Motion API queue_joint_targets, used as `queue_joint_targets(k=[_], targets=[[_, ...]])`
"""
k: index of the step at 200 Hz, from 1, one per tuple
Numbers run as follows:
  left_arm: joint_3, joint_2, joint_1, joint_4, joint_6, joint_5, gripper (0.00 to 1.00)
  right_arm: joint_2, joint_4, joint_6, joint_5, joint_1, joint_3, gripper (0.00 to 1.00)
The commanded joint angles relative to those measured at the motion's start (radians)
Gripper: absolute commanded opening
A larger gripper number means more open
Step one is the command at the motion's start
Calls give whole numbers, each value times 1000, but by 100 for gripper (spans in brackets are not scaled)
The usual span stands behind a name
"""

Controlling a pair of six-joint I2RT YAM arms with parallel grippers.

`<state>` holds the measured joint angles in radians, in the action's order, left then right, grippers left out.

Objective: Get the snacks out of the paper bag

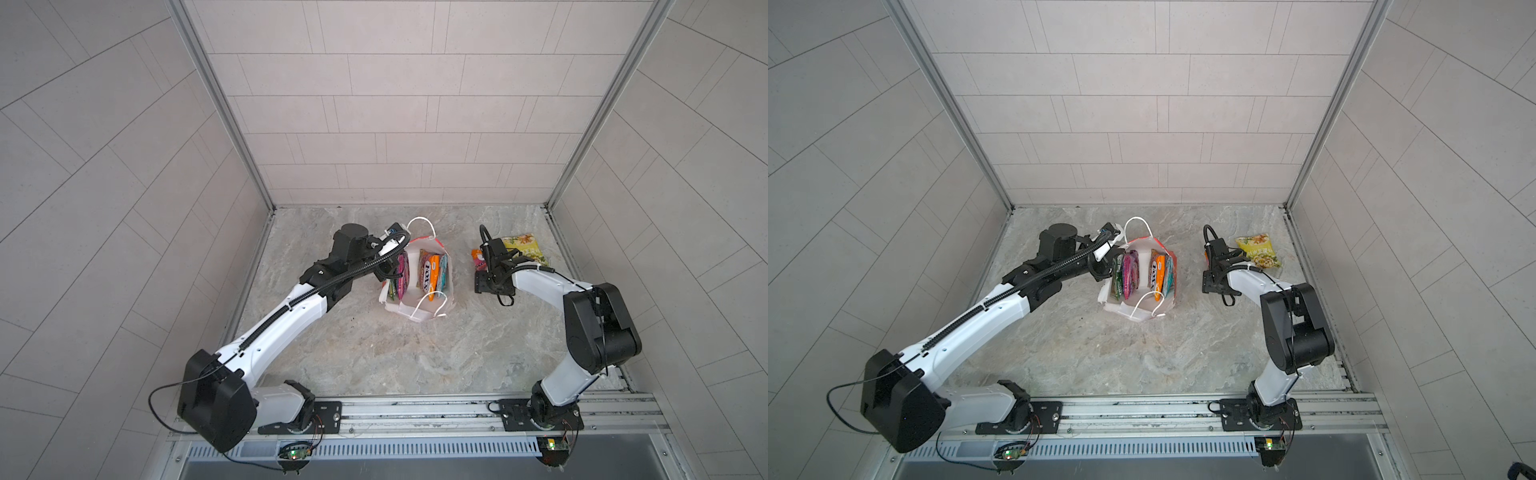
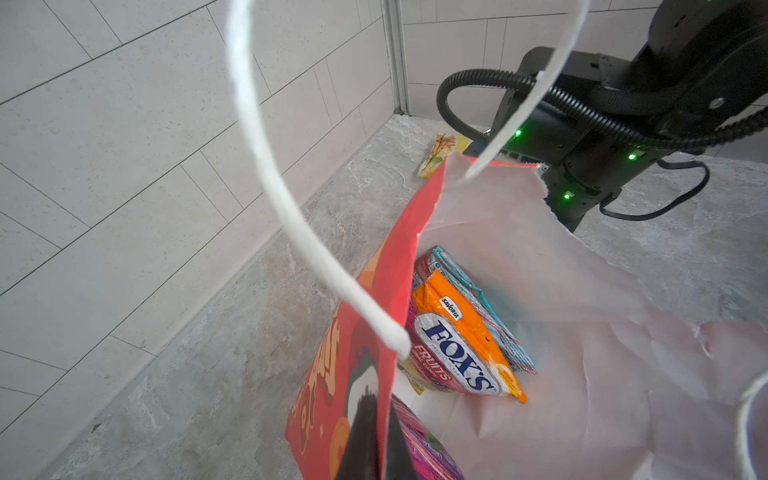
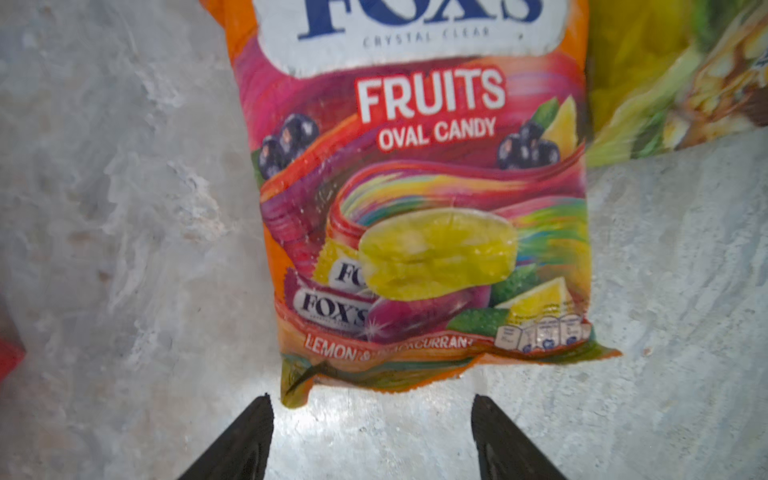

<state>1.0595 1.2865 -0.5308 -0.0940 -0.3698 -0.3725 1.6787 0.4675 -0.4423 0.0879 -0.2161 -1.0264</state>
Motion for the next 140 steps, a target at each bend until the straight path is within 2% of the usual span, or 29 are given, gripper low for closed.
queue_joint_targets(k=[1,69,140], targets=[[-11,-9,-3,18,12,-13,0,39,-9,-8,53,-2,-46,73],[-13,-11,-3,21,10,-10,0,150,-40,-45,85,9,-126,63],[-16,-14,-4,23,9,-9,0,233,-38,-14,91,14,-200,61]])
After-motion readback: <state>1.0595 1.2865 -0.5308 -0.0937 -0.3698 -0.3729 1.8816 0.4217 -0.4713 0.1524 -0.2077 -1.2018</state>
